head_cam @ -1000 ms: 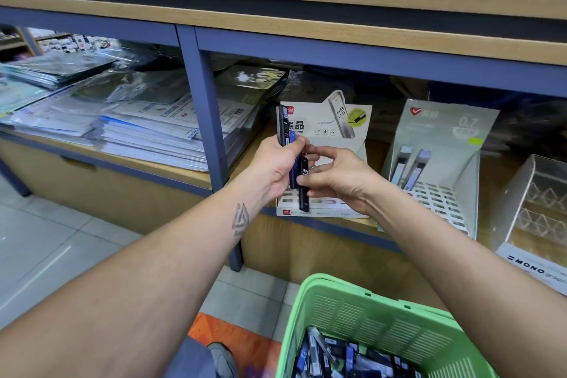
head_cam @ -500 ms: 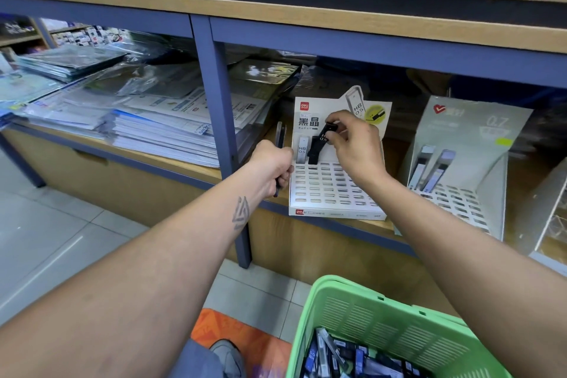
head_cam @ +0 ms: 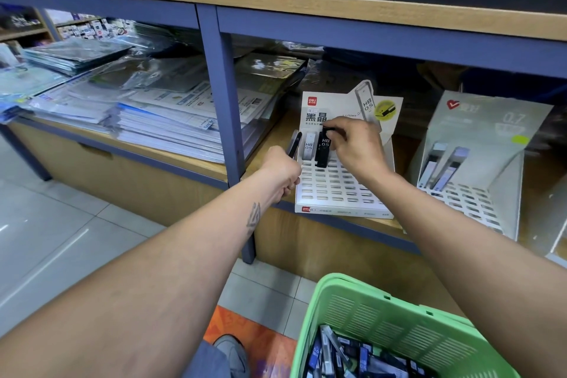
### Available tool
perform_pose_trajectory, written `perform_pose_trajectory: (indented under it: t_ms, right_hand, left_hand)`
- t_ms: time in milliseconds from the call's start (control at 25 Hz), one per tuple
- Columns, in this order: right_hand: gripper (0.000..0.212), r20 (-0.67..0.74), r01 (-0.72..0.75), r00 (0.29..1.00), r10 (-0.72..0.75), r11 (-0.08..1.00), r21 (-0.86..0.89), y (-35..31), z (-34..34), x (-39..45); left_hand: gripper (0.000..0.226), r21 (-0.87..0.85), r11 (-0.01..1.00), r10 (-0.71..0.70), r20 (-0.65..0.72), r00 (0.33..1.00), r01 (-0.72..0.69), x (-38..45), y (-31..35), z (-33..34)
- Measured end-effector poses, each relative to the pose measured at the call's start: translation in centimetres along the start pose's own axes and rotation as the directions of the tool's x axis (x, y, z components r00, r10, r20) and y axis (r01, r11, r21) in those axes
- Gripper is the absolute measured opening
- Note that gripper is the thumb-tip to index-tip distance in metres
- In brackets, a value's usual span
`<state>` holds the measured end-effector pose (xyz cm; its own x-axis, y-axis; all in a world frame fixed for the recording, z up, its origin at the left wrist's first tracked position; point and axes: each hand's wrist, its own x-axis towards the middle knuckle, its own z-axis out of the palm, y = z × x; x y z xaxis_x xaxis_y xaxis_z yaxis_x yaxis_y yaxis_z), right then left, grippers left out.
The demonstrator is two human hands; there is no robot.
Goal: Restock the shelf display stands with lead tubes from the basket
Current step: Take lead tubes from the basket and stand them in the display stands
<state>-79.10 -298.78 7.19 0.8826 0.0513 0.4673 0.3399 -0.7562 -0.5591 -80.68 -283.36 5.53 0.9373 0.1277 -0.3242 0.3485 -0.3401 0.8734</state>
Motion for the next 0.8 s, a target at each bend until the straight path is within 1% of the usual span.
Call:
perform_pose_trajectory:
  t_ms: [160, 280, 400, 520, 600, 680, 720, 760, 800]
  right_hand:
    - [0.026, -0.016, 0.003, 1.000, -0.003, 1.000, 0.007, 0.1, 0.1, 0.1]
    - [0.025, 0.036, -0.005, 0.999, 0.005, 1.000, 0.004, 0.3, 0.3, 0.1]
    - [0.026, 0.068, 0.011, 0.998, -0.006, 0.997, -0.081, 0.6, 0.8, -0.4]
    - [0.017, 0.033, 0.012, 0.999, -0.007, 0.986, -0.165, 0.9, 1.1, -0.7]
    - [0.020, 0.013, 0.021, 1.000, -0.018, 0.970, -0.241, 0.6, 0.9, -0.7]
    - [0.024, 0.017, 0.026, 1.000, -0.022, 0.954, -0.298, 0.1, 0.5, -0.7]
    - [0.026, 0.019, 0.027, 1.000, -0.022, 0.951, -0.308, -0.1, 0.3, -0.7]
    - [0.027, 0.013, 0.027, 1.000, -0.024, 0.955, -0.296, -0.3, 0.1, -0.8]
    - [0.026, -0.004, 0.014, 1.000, -0.015, 0.970, -0.244, -0.5, 0.0, -0.9]
  left_hand:
    - [0.013, 0.024, 1.000, 0.001, -0.004, 1.000, -0.001, 0.2, -0.2, 0.0]
    - [0.013, 0.015, 1.000, 0.006, -0.014, 1.000, -0.006, 0.3, -0.2, 0.1]
    - [0.015, 0.004, 1.000, 0.008, -0.020, 1.000, -0.008, 0.4, -0.3, 0.2]
    - [0.014, -0.001, 1.000, 0.002, -0.023, 1.000, -0.002, 0.4, -0.3, 0.2]
    - [0.014, -0.022, 1.000, -0.010, -0.015, 1.000, 0.010, 0.2, -0.1, 0.1]
    - [0.016, -0.074, 0.997, -0.015, -0.001, 1.000, 0.015, 0.0, 0.2, -0.5]
    - [0.017, -0.128, 0.992, -0.004, 0.019, 1.000, 0.006, -0.1, 0.6, -0.9]
    - [0.018, -0.207, 0.978, 0.013, 0.064, 0.998, 0.000, -0.2, 1.0, -1.5]
    - [0.017, -0.302, 0.953, 0.032, 0.141, 0.989, 0.013, -0.5, 1.5, -2.0]
